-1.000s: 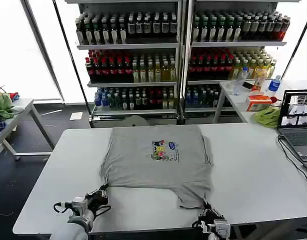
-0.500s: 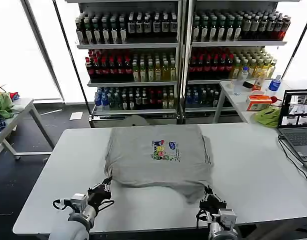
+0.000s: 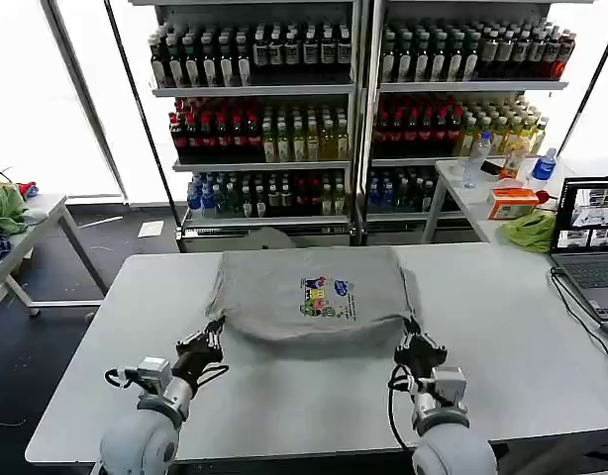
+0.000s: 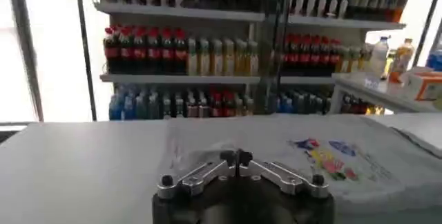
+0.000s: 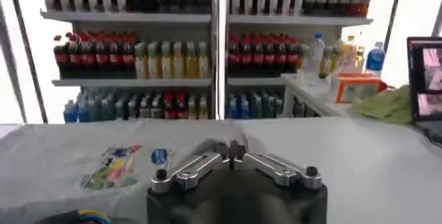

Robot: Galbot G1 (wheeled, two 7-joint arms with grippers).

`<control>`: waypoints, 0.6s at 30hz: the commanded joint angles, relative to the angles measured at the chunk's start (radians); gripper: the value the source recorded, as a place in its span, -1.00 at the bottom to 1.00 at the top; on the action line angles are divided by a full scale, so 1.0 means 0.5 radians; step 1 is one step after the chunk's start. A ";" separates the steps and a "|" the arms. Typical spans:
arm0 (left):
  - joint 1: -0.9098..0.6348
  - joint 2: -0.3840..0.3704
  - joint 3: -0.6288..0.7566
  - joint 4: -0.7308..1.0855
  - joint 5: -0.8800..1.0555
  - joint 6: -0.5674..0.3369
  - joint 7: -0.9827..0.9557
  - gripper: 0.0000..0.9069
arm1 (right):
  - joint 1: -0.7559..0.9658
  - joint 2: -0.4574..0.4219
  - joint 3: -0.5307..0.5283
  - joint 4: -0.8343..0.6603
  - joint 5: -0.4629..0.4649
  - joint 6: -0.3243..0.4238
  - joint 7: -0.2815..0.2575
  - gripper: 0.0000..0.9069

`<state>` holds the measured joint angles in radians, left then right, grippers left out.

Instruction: Fold and organize the clothes.

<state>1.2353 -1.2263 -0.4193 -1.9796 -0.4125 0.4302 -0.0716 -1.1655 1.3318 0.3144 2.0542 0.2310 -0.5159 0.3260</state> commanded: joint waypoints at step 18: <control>-0.685 -0.044 0.228 0.719 -0.151 -0.004 -0.025 -1.00 | 0.714 0.014 -0.053 -0.688 0.087 -0.043 -0.108 -1.00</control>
<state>0.9848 -1.2442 -0.3285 -1.7413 -0.4623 0.4218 -0.0828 -0.8835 1.3458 0.2874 1.7954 0.2658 -0.5344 0.2750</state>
